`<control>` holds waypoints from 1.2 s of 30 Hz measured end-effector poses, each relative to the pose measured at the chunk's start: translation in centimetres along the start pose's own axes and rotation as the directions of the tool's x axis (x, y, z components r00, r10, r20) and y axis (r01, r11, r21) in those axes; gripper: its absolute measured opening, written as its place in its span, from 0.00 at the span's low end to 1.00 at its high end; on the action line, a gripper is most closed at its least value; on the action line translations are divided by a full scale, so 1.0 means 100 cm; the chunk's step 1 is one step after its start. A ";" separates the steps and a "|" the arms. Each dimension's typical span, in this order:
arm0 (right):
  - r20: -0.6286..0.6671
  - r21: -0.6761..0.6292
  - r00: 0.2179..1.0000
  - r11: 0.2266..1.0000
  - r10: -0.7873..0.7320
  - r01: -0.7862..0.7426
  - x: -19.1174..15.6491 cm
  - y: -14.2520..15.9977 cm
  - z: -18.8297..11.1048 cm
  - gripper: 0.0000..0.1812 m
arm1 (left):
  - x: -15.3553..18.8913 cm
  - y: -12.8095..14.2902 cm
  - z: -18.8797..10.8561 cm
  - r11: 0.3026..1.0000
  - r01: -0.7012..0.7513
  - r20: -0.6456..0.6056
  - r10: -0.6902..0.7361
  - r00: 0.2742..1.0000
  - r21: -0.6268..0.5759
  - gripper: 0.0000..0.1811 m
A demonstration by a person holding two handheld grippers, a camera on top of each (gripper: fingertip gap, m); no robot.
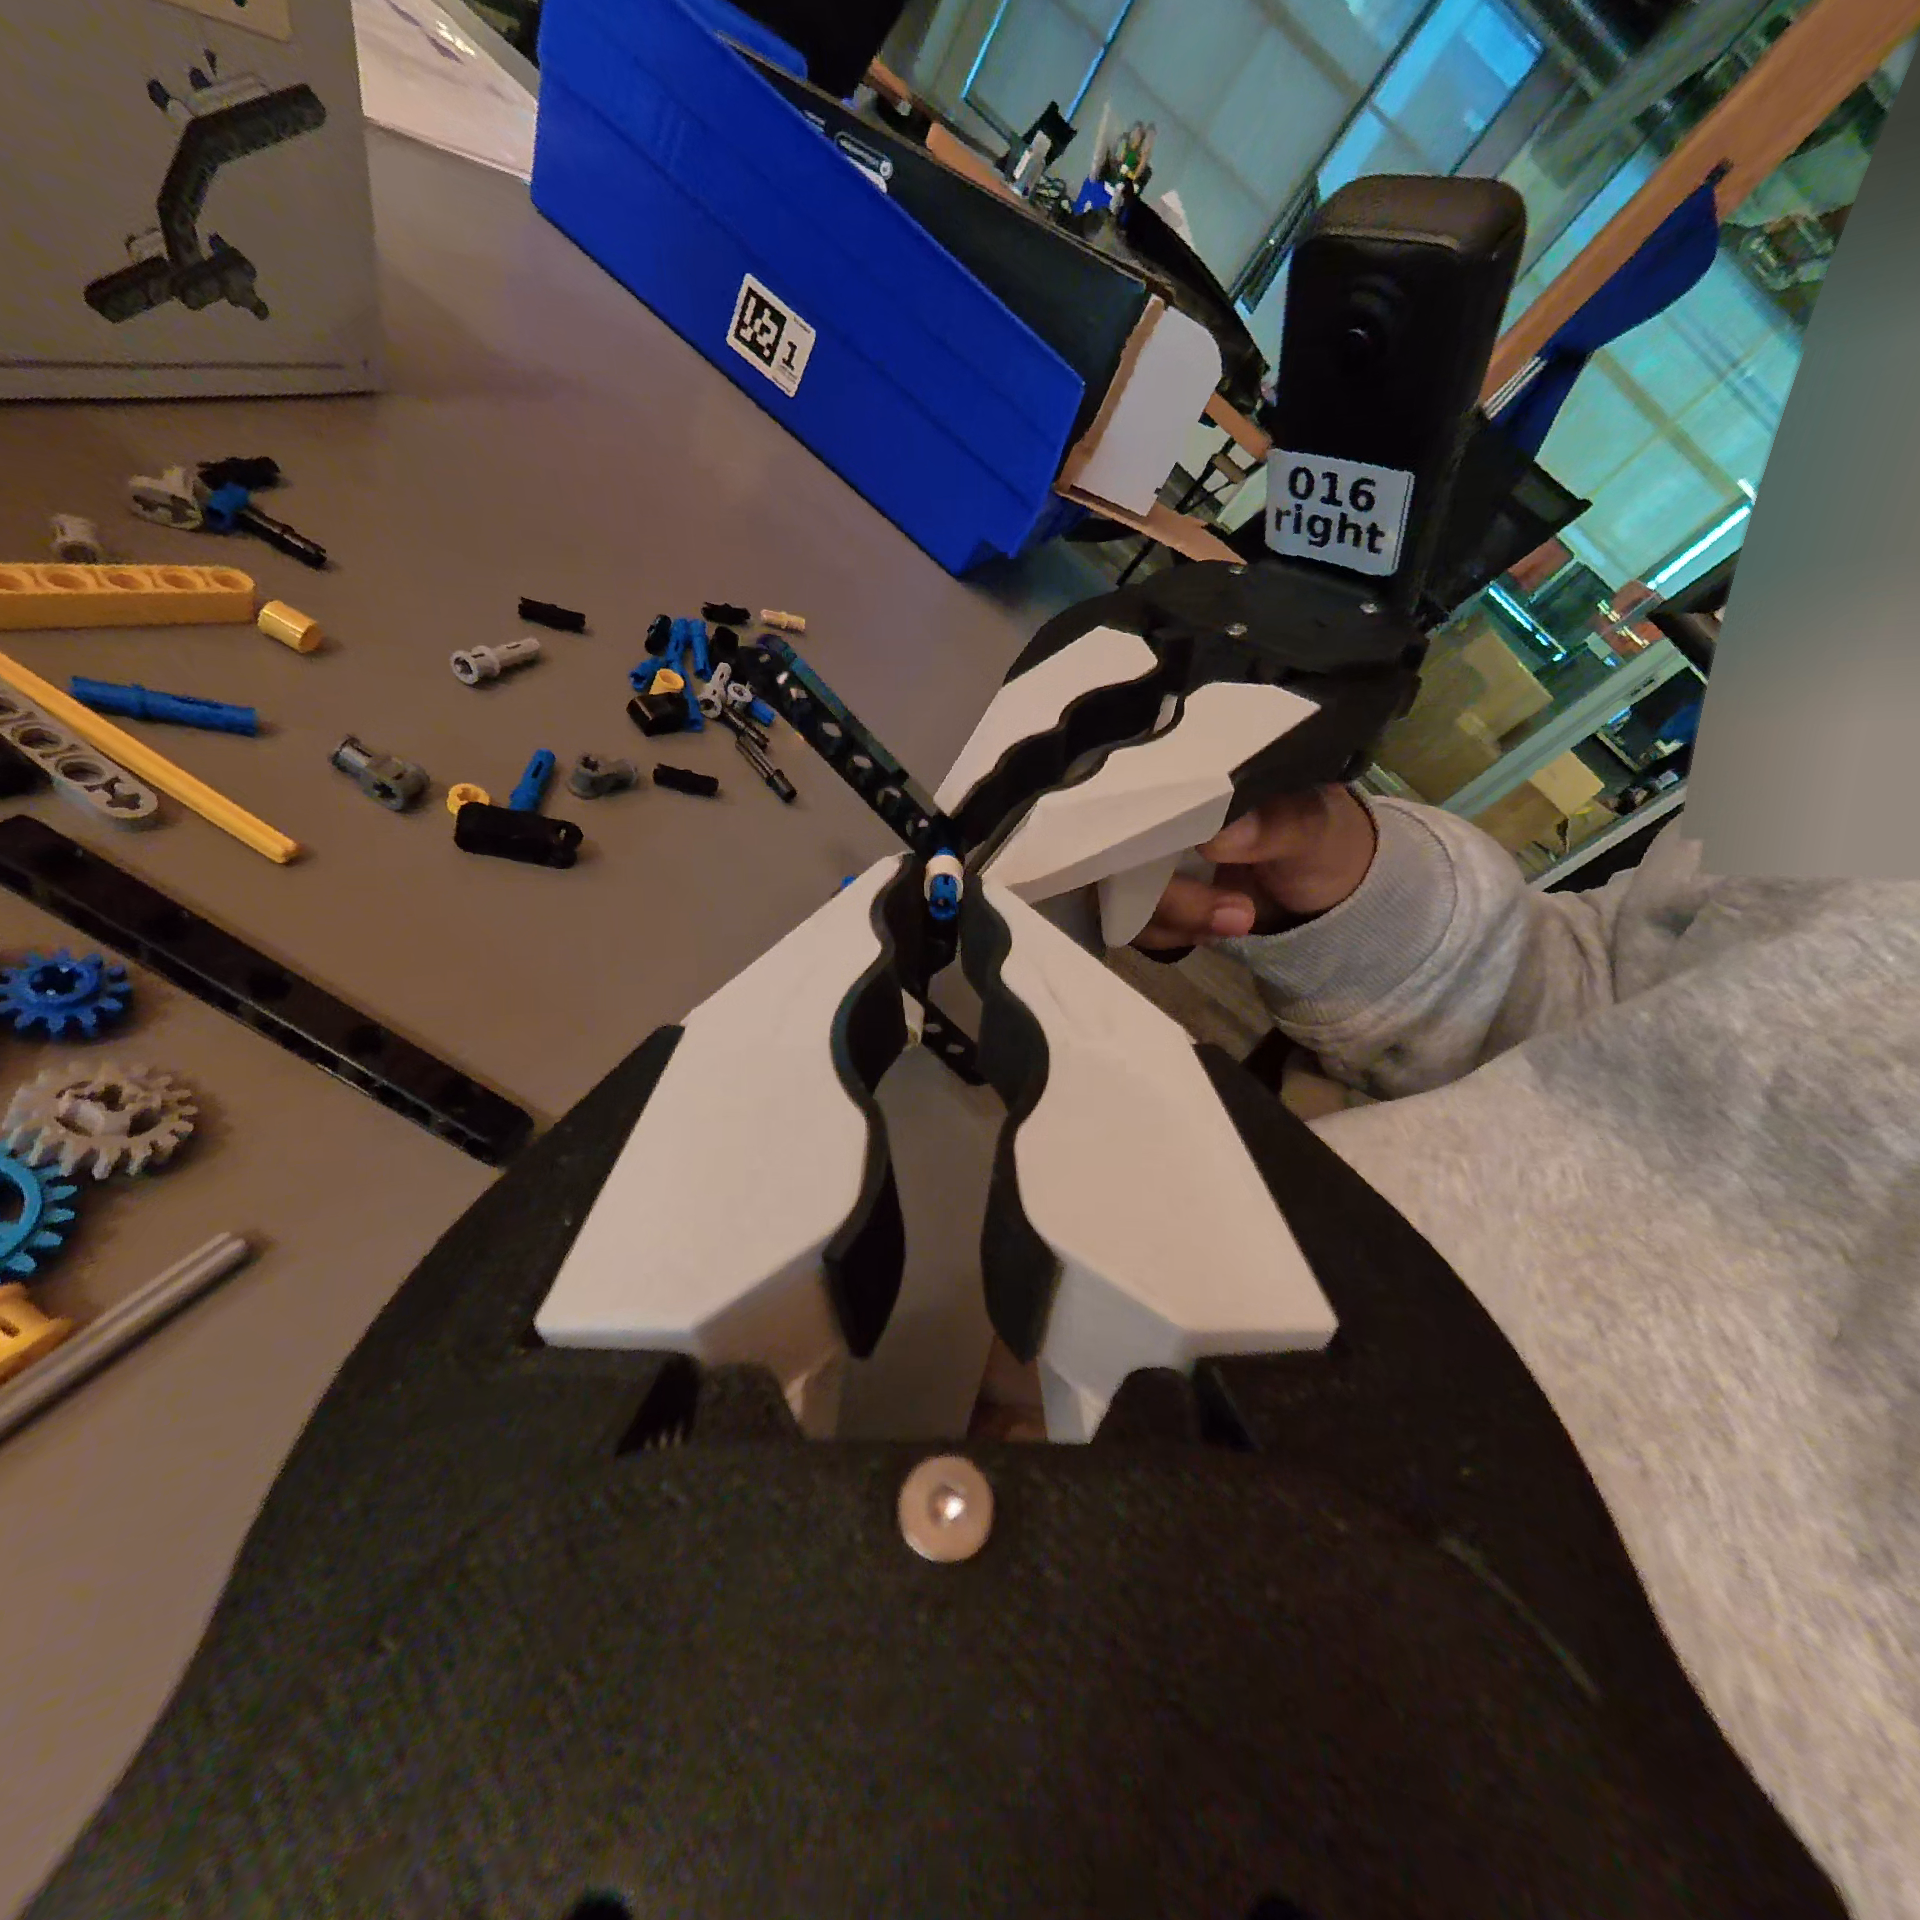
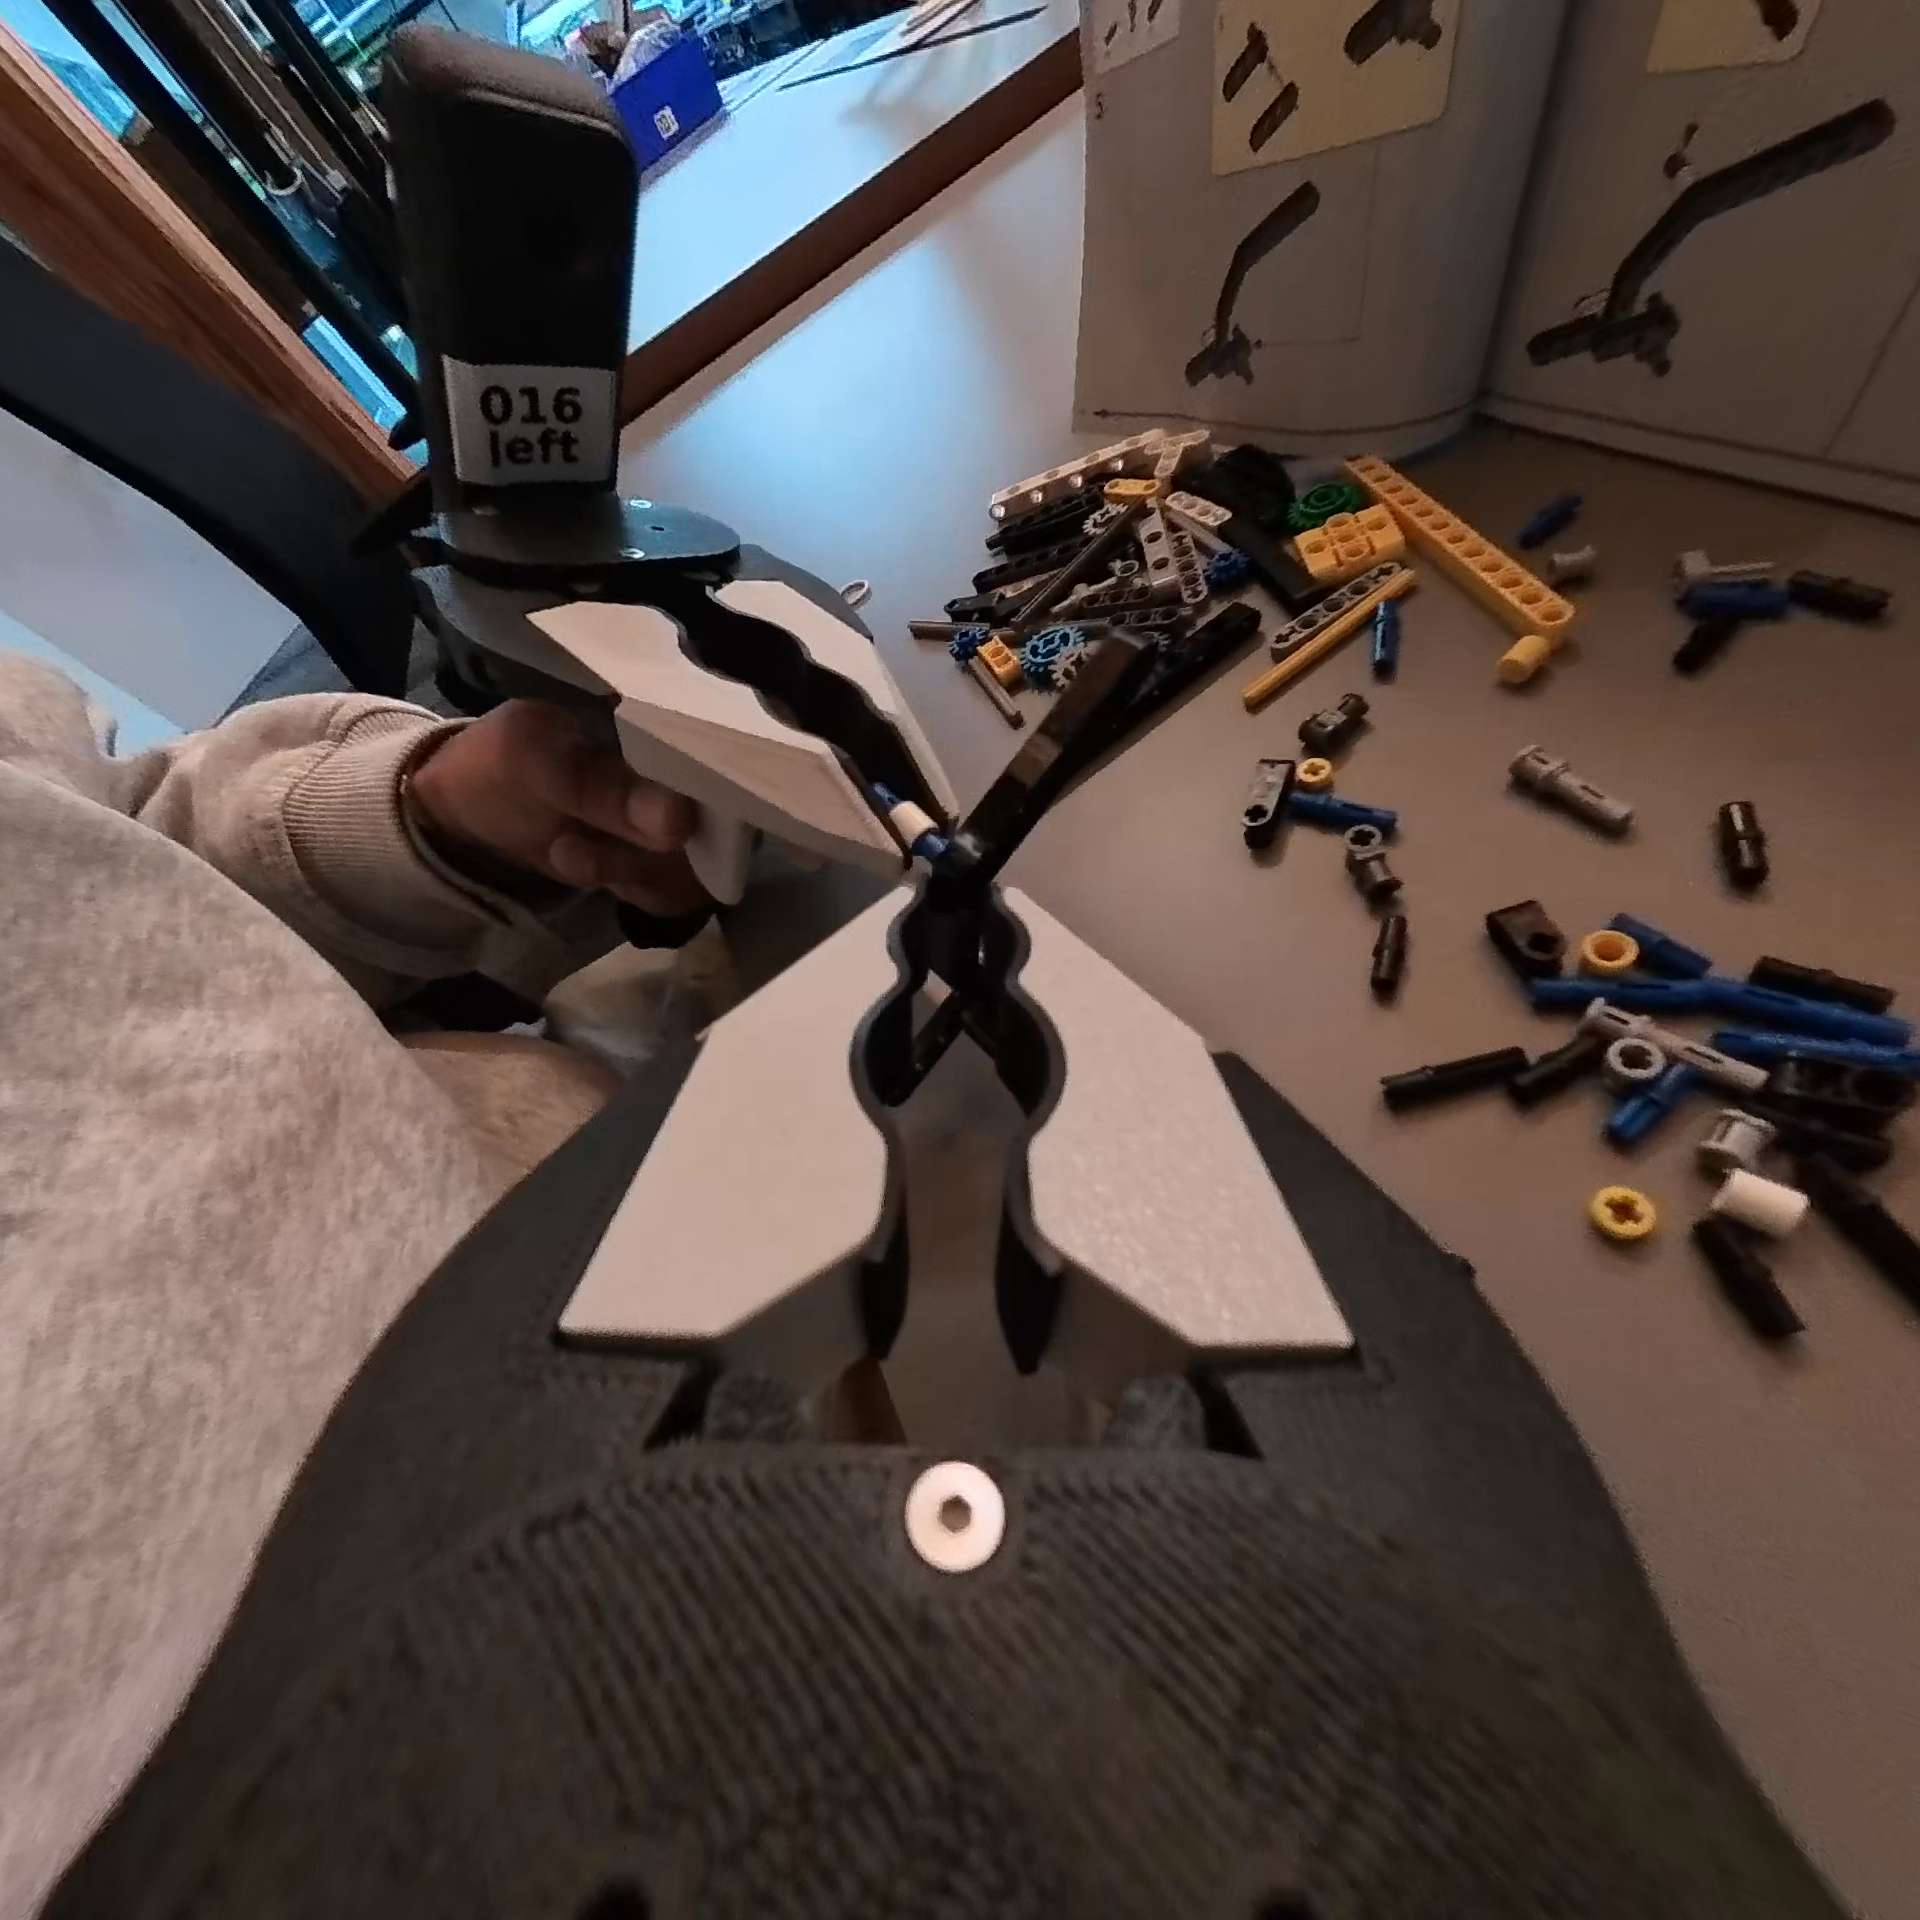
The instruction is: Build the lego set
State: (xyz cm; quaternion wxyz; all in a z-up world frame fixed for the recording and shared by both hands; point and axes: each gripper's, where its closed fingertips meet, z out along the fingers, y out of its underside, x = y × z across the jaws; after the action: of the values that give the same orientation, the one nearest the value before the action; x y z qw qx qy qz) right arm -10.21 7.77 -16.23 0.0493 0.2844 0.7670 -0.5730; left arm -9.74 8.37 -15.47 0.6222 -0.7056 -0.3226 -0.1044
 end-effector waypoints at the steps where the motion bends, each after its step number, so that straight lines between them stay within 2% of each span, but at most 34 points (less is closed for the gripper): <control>1: 0.001 -0.001 1.000 1.000 -0.004 0.004 0.000 0.000 0.000 0.04 | 0.000 0.000 0.000 1.000 -0.001 -0.001 0.001 1.000 0.001 0.04; 6: 0.065 0.008 0.995 0.997 0.082 -0.083 -0.001 0.001 -0.001 0.04 | 0.001 0.001 0.000 1.000 0.009 -0.011 -0.009 1.000 -0.009 0.04; 17: 0.029 -0.073 0.999 0.997 0.032 -0.030 -0.004 0.015 0.008 0.04 | 0.001 0.008 0.004 0.998 -0.006 0.017 0.007 1.000 -0.055 0.03; 28: 0.040 -0.017 0.990 0.991 0.136 -0.136 0.001 0.006 0.007 0.04 | -0.002 -0.003 -0.001 0.999 0.035 -0.005 -0.035 0.999 0.018 0.02; 36: 0.071 0.050 0.972 0.972 0.226 -0.229 0.009 -0.003 0.000 0.04 | -0.006 -0.017 -0.010 0.984 0.144 -0.074 -0.137 0.988 0.105 0.03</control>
State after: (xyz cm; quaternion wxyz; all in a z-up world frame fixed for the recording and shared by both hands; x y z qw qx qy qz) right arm -11.08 8.04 -16.32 0.1313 0.3530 0.7104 -0.5946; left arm -10.89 7.26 -14.20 0.6617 -0.6418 -0.3561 -0.1534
